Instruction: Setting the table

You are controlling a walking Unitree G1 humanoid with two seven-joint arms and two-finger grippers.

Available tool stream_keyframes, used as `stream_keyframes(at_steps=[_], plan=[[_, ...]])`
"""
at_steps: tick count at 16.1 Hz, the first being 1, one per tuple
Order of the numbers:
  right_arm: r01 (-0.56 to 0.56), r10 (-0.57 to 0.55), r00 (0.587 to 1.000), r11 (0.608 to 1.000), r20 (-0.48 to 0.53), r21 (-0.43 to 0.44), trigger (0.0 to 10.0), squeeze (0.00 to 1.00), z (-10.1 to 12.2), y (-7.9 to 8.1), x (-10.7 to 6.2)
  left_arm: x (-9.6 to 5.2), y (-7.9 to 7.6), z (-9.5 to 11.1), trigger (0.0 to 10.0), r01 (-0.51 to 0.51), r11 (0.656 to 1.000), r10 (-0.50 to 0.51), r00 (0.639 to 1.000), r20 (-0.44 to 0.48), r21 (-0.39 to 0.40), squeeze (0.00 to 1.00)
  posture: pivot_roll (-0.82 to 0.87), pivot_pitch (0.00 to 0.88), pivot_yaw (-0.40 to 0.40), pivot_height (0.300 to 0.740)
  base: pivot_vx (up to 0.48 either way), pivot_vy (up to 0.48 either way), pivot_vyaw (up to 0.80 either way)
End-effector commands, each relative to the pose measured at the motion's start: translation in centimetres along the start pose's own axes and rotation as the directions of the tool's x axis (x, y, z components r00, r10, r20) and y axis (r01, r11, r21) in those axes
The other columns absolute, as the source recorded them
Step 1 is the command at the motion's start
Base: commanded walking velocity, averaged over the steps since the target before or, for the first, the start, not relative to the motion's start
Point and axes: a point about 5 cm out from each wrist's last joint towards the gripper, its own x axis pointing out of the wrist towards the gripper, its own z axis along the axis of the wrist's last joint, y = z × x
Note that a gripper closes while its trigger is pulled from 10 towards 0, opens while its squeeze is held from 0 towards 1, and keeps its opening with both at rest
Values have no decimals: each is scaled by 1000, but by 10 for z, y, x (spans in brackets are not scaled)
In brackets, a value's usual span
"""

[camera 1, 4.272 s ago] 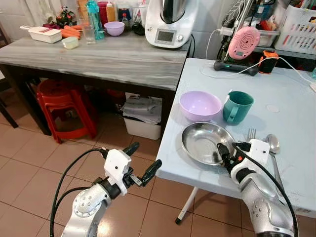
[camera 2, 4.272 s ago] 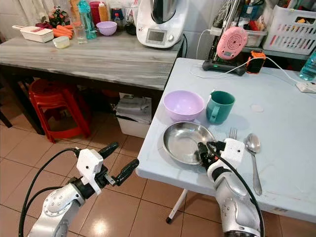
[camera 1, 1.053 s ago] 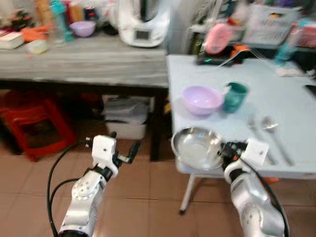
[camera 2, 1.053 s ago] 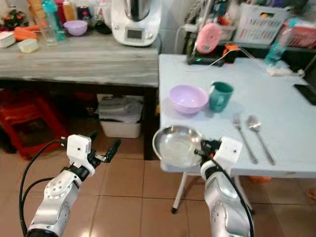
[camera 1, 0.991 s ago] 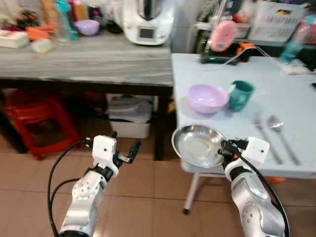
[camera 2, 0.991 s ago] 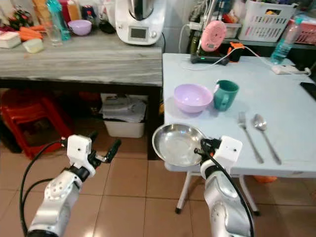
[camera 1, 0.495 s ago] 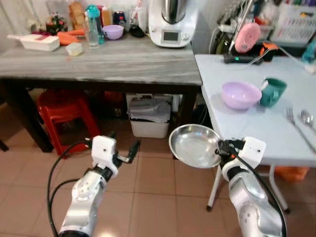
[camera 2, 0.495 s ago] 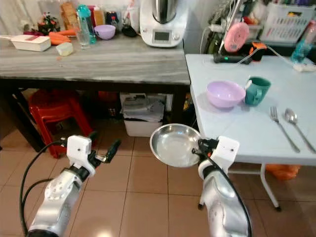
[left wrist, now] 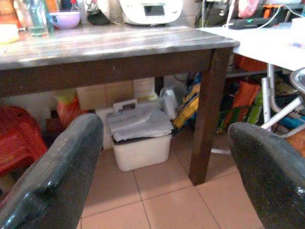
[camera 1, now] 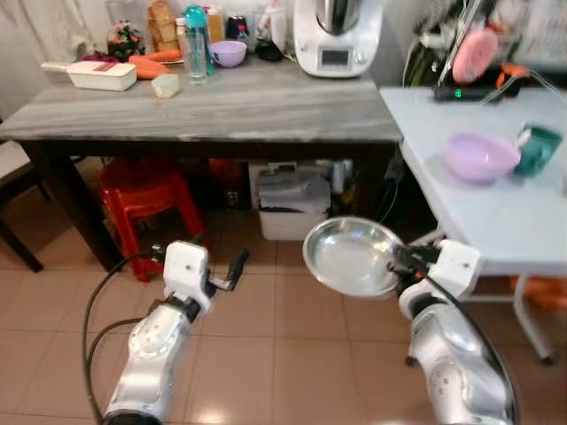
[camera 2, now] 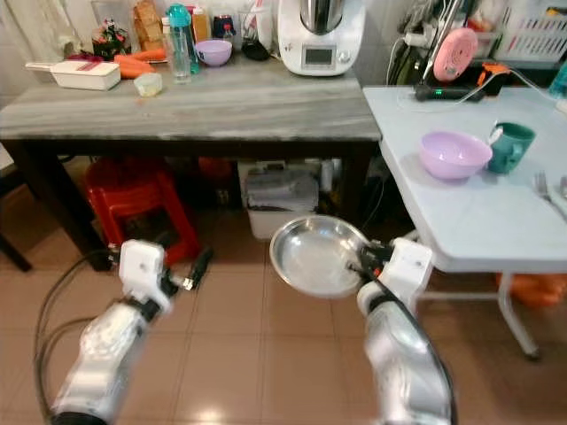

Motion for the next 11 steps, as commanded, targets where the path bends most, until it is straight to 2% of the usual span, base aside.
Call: stream_keyframes(at_steps=[1, 2, 5, 8, 11], plan=[[0, -1, 999, 1000, 32, 8, 10000, 0, 6, 2, 1, -1, 12, 3, 10000, -47, 998, 47, 999, 8, 43, 0, -18, 0, -14, 740, 0, 0, 0], [-1, 1, 999, 1000, 37, 6, 10000, 0, 7, 2, 0, -2, 14, 4, 10000, -60, 997, 59, 998, 12, 53, 0, -18, 0, -13, 740, 0, 0, 0], [-3, 3, 998, 1000, 57, 1, 10000, 0, 11, 2, 0, -3, 25, 8, 10000, -109, 990, 108, 994, 20, 85, 0, -18, 0, -13, 740, 0, 0, 556], [-37, 51, 990, 993, 128, -114, 10000, 0, 24, 8, -3, -8, 29, 10, 10000, -135, 986, 132, 991, 38, 97, 0, -15, 0, -13, 740, 80, 0, 308], [-40, 62, 986, 988, 152, -147, 10000, 0, 28, 10, -5, -13, 28, 8, 10000, -138, 986, 135, 990, 38, 93, 0, -12, 0, -9, 740, 267, 0, 0]])
